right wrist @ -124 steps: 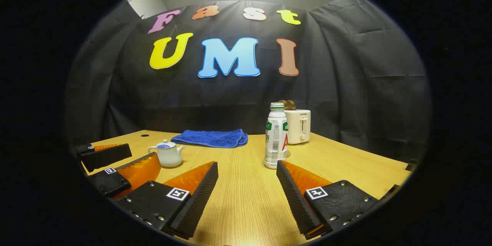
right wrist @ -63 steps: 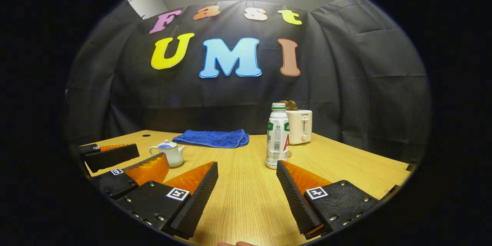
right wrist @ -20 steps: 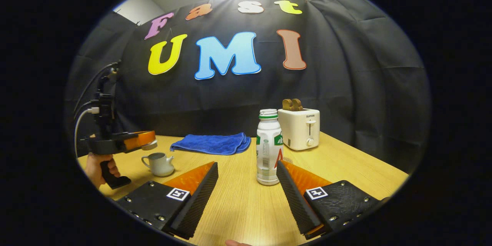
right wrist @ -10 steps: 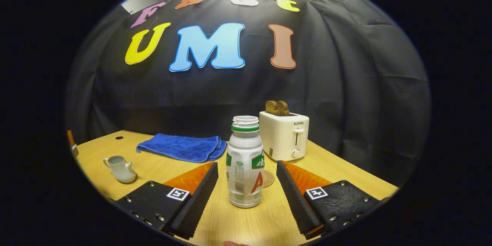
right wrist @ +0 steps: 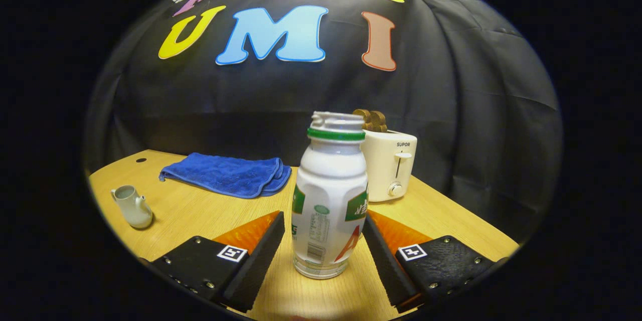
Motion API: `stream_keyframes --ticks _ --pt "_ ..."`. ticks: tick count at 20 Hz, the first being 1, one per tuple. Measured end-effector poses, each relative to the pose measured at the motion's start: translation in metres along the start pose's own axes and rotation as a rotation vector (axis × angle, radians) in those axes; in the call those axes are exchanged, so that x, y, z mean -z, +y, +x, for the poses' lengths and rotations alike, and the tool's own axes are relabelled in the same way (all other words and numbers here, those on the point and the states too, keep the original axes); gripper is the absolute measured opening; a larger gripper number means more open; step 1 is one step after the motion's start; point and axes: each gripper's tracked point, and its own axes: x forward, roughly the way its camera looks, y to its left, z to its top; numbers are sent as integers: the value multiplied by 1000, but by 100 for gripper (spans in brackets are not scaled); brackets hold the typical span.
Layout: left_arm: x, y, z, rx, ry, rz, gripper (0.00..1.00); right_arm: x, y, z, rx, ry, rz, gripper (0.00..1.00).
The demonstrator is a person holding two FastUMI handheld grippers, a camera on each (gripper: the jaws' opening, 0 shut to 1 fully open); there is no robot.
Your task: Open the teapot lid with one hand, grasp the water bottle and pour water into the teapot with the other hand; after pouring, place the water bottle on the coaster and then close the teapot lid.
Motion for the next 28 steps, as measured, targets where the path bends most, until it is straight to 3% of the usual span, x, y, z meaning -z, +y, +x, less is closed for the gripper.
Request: stream_keyframes --ticks 2,7,8,11,15,18,22,28 --pt "-4 2 0 5 -19 -23 12 3 0 3 6 0 -19 94" --pt "3 13 -1 -16 -12 -33 17 5 -1 13 22 22 -31 93" --pt "6 13 0 -12 -6 -32 17 1 1 8 24 18 -34 82" --pt "9 10 -3 -1 9 -30 17 -5 4 9 13 0 -53 73" --pt "-1 6 -12 8 -1 25 17 -28 22 -3 -25 -44 -137 72" --pt "-8 2 -27 24 -25 44 12 -40 51 -9 -80 -49 -283 72" --pt "-9 10 -46 5 -34 59 17 -50 95 -11 -145 -63 -513 73" --pt "4 21 -57 -27 15 92 17 -57 146 -3 -160 -112 -838 73"
